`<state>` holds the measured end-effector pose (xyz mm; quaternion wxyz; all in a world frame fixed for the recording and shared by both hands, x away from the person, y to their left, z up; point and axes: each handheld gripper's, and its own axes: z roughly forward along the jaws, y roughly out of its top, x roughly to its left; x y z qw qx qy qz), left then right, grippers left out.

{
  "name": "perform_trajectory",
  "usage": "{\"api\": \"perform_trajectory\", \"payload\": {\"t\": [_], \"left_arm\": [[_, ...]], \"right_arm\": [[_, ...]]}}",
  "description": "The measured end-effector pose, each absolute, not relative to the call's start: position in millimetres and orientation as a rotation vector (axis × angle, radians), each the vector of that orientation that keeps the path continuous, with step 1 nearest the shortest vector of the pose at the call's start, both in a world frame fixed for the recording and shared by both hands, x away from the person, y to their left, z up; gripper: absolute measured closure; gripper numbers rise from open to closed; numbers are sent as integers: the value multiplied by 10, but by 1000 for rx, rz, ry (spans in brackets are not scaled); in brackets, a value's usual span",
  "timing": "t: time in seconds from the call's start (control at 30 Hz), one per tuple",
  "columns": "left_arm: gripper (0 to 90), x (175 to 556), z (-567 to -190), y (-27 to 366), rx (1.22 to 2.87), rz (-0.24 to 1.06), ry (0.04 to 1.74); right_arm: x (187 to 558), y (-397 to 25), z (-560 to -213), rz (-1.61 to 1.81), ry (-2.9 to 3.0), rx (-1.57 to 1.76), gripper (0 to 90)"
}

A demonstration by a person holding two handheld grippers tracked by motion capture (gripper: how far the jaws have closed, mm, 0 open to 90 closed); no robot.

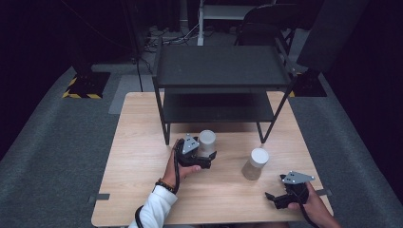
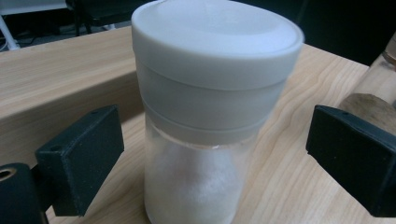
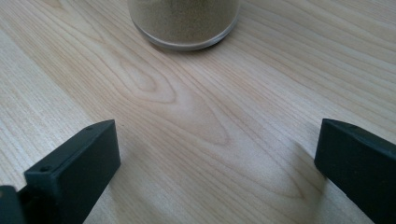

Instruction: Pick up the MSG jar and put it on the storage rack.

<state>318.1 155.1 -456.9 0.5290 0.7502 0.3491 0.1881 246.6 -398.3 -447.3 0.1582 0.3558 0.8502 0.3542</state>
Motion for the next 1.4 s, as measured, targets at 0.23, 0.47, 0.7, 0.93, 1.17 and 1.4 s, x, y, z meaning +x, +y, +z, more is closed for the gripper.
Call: {"api": "perform_trajectory", "payload": {"t": [0.23, 0.47, 0.7, 0.93, 1.17, 1.4], "left_arm": [[96, 3306, -4631, 1572, 1783, 429, 820], [178, 3435, -4667, 1579, 1796, 397, 772], [270, 3475, -4753, 1571, 1769, 411, 750], [321, 3440, -4872, 1586, 1725, 445, 726], [336, 3397, -4921, 1572, 1700, 475, 721], [348, 3395, -4907, 1546, 1704, 486, 702]], "right_arm": [[2466, -3983, -4473, 1013, 2432, 1018, 0], [2466, -3983, -4473, 1013, 2432, 1018, 0], [2466, -3983, -4473, 1013, 2432, 1018, 0], [2466, -3983, -4473, 1013, 2432, 1018, 0], [2466, -3983, -4473, 1013, 2432, 1018, 0], [2466, -3983, -4473, 1013, 2432, 1018, 0]]}}
